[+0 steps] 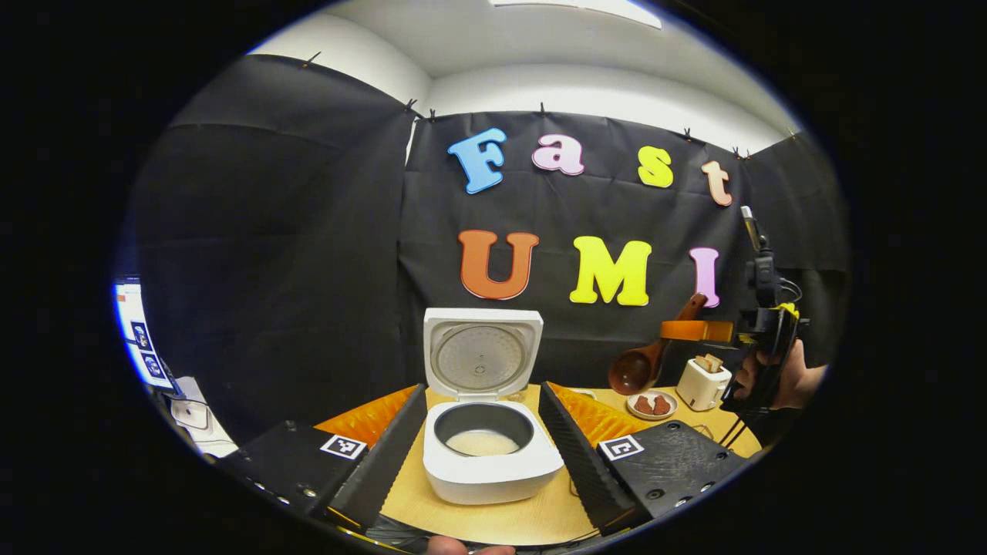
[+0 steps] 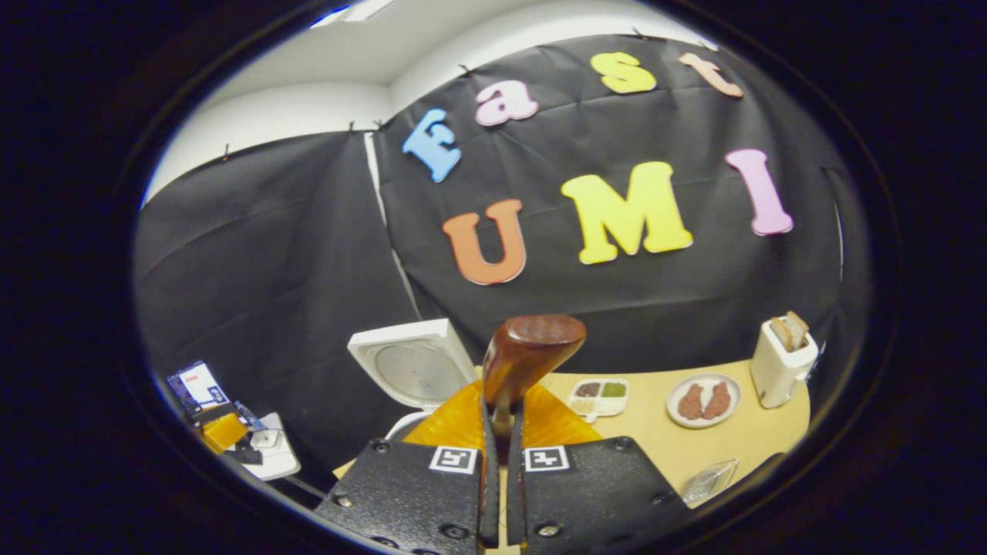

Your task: Close the left gripper, press the button to open the rice cooker; take a wooden spoon from the chopstick holder with the right hand, scoop a spoonful of rice and pour it into the rice cooker, then put the wooden spoon back into the chopstick holder.

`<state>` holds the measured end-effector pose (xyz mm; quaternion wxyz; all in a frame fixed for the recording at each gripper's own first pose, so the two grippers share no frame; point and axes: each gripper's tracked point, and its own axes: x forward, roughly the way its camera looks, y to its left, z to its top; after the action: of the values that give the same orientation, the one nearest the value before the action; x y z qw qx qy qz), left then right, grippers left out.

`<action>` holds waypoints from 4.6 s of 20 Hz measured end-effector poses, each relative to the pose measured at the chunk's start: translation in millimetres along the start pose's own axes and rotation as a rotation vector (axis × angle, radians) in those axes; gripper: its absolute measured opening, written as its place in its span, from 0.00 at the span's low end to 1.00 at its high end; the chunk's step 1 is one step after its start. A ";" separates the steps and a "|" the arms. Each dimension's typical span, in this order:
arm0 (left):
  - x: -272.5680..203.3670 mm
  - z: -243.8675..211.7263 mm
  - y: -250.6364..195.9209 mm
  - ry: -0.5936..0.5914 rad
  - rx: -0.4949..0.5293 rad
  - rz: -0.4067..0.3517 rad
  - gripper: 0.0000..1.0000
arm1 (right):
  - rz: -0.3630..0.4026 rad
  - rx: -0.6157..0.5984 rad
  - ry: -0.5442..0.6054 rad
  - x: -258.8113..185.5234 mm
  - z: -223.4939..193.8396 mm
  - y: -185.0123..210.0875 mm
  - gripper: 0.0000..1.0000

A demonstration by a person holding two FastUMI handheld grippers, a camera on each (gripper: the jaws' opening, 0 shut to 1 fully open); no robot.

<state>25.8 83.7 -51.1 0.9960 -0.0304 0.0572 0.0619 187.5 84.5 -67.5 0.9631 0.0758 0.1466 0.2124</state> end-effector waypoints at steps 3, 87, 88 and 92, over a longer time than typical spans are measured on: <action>9.7 0.1 -5.5 -0.002 -0.006 -0.013 0.94 | -0.117 0.059 -0.011 -32.3 7.0 -59.3 0.09; 250.8 -47.7 -3.3 0.587 -0.028 -0.008 0.96 | -0.410 -0.099 -0.005 -137.7 -29.9 -214.9 1.00; 238.8 -58.7 -4.4 0.602 -0.032 0.006 0.97 | -0.396 -0.100 0.000 -135.1 -31.6 -210.6 1.00; 203.9 -96.5 -9.5 0.586 -0.033 0.028 0.96 | -0.339 -0.070 0.054 -124.5 -52.4 -188.2 1.00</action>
<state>217.4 92.2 -170.2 0.9355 -0.0625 0.3416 0.0651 135.9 -133.9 -125.1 0.9829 0.0109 0.1755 0.0540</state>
